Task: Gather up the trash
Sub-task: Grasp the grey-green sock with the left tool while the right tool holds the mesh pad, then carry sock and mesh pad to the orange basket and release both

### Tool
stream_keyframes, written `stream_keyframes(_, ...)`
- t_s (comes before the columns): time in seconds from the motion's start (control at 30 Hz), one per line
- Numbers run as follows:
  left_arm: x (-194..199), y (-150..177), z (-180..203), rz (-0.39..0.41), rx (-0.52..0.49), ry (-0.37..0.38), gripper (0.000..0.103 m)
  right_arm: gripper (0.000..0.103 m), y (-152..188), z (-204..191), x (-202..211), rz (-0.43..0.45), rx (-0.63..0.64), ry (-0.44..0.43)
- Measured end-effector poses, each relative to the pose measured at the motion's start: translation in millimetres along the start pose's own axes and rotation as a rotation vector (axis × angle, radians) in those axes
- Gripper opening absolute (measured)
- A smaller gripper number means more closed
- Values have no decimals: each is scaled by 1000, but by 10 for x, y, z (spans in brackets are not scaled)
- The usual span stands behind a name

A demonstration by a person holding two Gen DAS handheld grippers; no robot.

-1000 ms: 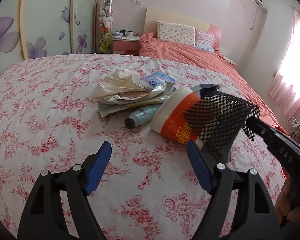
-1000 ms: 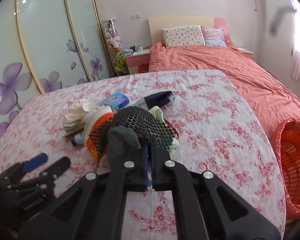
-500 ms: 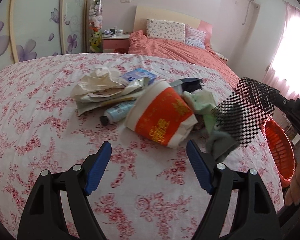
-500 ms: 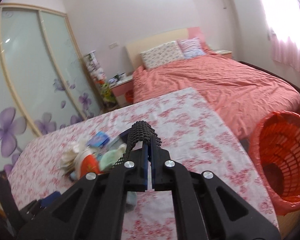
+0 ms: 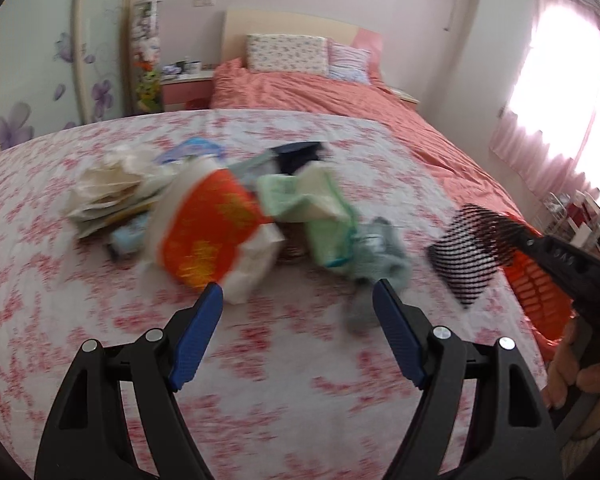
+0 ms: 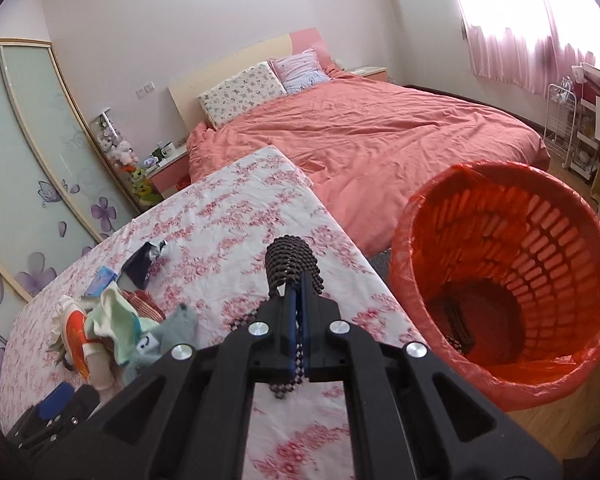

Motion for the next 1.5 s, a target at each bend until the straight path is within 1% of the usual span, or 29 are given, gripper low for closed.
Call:
stream_keyframes(0.07, -44, 25, 171, -3, -35, 25, 76, 3, 23, 34, -6, -4, -8, -13)
stream_keyframes(0.1, -74, 38, 240, -4, -55, 29, 73, 3, 27, 41, -10, -7, -14, -21)
stream_keyframes(0.13, -126, 56, 319, -7, -80, 28, 72, 3, 41, 57, -23, -12, -22, -31)
stream_keyframes(0.2, -250, 98, 436, -26, -116, 17, 65, 3, 67, 66, -31, -16, -25, -43)
stream_keyframes(0.23, -307, 110, 466, -36, -124, 11, 64, 3, 79, 65, -34, -16, -22, -49)
stream_keyframes(0.33, -428, 130, 508, -62, -132, -3, 56, 3, 99, 46, -41, -19, -9, -61)
stream_keyframes(0.4, -497, 142, 526, -84, -132, -5, 46, 3, 102, 37, -41, -19, -3, -63)
stream_keyframes(0.43, -510, 146, 524, -90, -133, -6, 44, 3, 105, 30, -44, -19, 0, -64)
stream_keyframes(0.47, -508, 162, 532, -92, -133, -4, 38, 3, 95, 25, -43, -19, 2, -64)
stream_keyframes(0.5, -520, 159, 536, -95, -134, 0, 27, 3, 96, 29, -46, -18, 4, -65)
stream_keyframes(0.57, -520, 160, 554, -103, -136, 19, 17, 3, 90, 24, -48, -17, 7, -66)
stream_keyframes(0.6, -500, 157, 556, -105, -134, 36, 14, 3, 94, 29, -47, -16, 8, -67)
stream_keyframes(0.77, -383, 112, 591, -78, -139, 84, 10, 3, 57, 2, -7, -4, 16, -74)
stream_keyframes(0.9, -276, 18, 613, -54, -128, 114, 9, 3, 13, -29, 67, 12, 24, -83)
stream_keyframes(1.03, -103, -128, 651, -10, -122, 146, 9, 3, -60, -61, 199, 37, 34, -93)
stream_keyframes(1.3, 187, -426, 765, 73, -119, 170, 9, 3, -246, -94, 523, 98, 51, -107)
stream_keyframes(1.5, 243, -466, 890, 90, -135, 190, 9, 3, -359, 0, 798, 141, 48, -100)
Point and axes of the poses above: each gripper's, at about its wrist camera, not at the fingertips, and x roughly against the way its jaws point, z to its right, y to its underside, the point moved 3 cm from there along -x, roughly the way its jaws point, and after that the axes turned 15 degrees about x, right-handed, at the moved point
